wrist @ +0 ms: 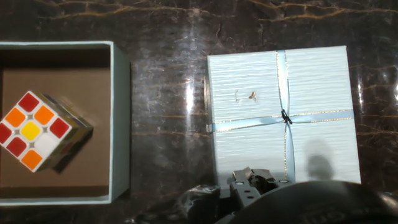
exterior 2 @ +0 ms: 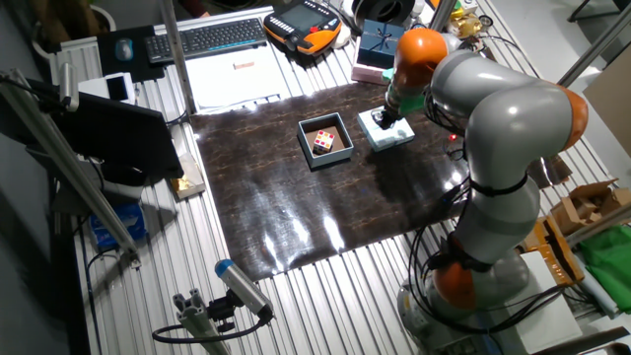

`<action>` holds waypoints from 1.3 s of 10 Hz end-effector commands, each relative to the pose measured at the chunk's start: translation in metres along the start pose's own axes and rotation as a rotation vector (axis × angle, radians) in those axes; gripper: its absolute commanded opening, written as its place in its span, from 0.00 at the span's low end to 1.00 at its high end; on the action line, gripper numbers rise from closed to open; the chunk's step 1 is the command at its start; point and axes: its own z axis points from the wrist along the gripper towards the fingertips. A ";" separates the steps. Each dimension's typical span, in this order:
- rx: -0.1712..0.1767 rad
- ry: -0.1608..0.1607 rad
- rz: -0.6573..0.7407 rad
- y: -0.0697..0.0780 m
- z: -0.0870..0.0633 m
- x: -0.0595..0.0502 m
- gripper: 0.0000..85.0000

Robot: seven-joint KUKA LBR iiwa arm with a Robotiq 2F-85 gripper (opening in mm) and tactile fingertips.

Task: Cover the box

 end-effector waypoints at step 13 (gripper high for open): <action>-0.001 -0.021 -0.056 -0.015 0.000 -0.012 0.01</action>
